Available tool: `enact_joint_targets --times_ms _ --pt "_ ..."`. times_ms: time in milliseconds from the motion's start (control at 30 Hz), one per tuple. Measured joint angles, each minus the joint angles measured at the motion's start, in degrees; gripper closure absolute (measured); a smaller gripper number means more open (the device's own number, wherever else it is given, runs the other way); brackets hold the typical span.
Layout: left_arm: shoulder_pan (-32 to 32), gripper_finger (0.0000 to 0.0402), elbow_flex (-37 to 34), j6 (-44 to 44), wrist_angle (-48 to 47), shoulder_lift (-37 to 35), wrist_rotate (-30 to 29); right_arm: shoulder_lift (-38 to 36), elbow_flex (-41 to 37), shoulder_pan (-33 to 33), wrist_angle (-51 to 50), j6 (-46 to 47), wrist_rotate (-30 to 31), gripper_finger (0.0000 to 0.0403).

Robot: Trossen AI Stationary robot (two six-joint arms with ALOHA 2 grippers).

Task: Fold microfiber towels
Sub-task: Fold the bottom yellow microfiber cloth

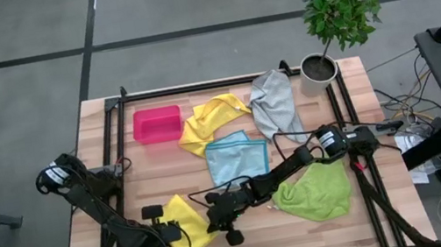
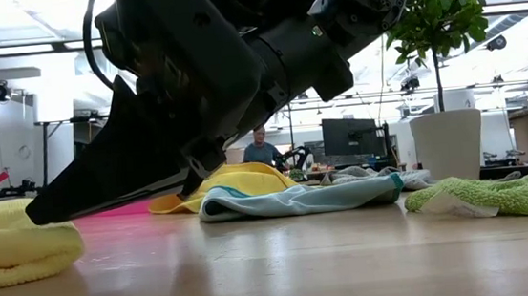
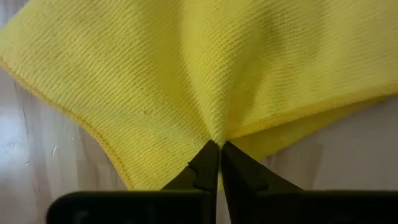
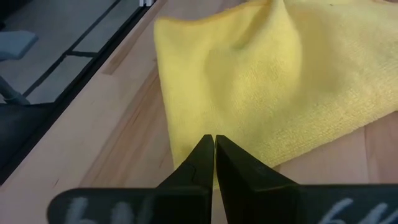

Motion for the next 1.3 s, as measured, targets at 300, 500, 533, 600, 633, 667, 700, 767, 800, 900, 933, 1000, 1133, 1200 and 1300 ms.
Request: enact_joint_targets --times_ms 300,500,533,600,633,667,700,767,800,900,933,1000,1133,1200,1300 --pt "0.0 0.04 0.0 -0.09 -0.44 -0.29 2.51 -1.06 0.04 0.0 -0.68 -0.07 -0.14 0.0394" --pt "-0.31 0.04 -0.03 -0.51 -0.34 -0.71 5.68 -1.32 0.04 0.0 -0.82 -0.04 1.22 0.0394" --pt "-0.36 0.04 -0.06 -0.5 -0.3 -0.71 5.72 -1.41 0.04 0.0 -0.8 -0.04 1.22 0.0394" --pt "-0.37 0.04 -0.13 -0.52 -0.3 -0.71 5.88 -1.44 0.04 0.0 -0.76 -0.04 1.25 0.0394" --pt "-0.35 0.04 -0.13 -0.52 -0.06 -0.71 5.88 -1.46 0.04 0.0 -0.79 -0.04 1.24 0.0394" --pt "-0.35 0.04 -0.13 -0.55 0.34 -0.71 5.88 -1.46 0.04 0.0 -0.83 -0.04 1.25 0.0394" --pt "-0.36 0.04 -0.13 -0.54 0.92 -0.71 5.88 -1.46 0.04 0.0 -0.85 -0.04 1.24 0.0394" --pt "-0.39 0.04 -0.15 -0.23 2.26 -0.71 5.88 -1.51 0.04 0.0 -0.83 -0.04 1.22 0.0394" --pt "-0.39 0.04 -0.15 -0.17 2.63 -0.71 5.88 -1.53 0.04 0.0 -0.8 -0.04 1.22 0.0394" --pt "-0.39 0.0397 -0.15 -0.09 2.65 -0.71 6.6 -1.55 0.04 0.0 -0.84 -0.04 1.22 0.0394" --pt "-0.39 0.0392 -0.15 -0.07 2.67 -0.71 7.25 -1.55 0.04 0.0 -0.87 -0.04 1.22 0.0394" --pt "-0.39 0.0377 -0.15 -0.09 2.63 -0.71 8.29 -1.55 0.04 0.0 -0.85 -0.21 1.22 0.0394" --pt "-0.39 0.0332 -0.15 -0.07 2.47 -0.71 8.52 -1.58 0.04 0.0 -0.85 -0.95 1.25 0.0394" --pt "-0.39 0.0308 -0.13 -0.07 1.38 -0.71 8.52 -1.72 0.04 -0.08 -0.87 -1.11 1.25 0.0394" --pt "-0.39 0.0278 -0.13 -0.14 -0.06 -0.71 9.09 -2.03 0.07 -0.44 -0.89 -1.09 1.18 0.0394"
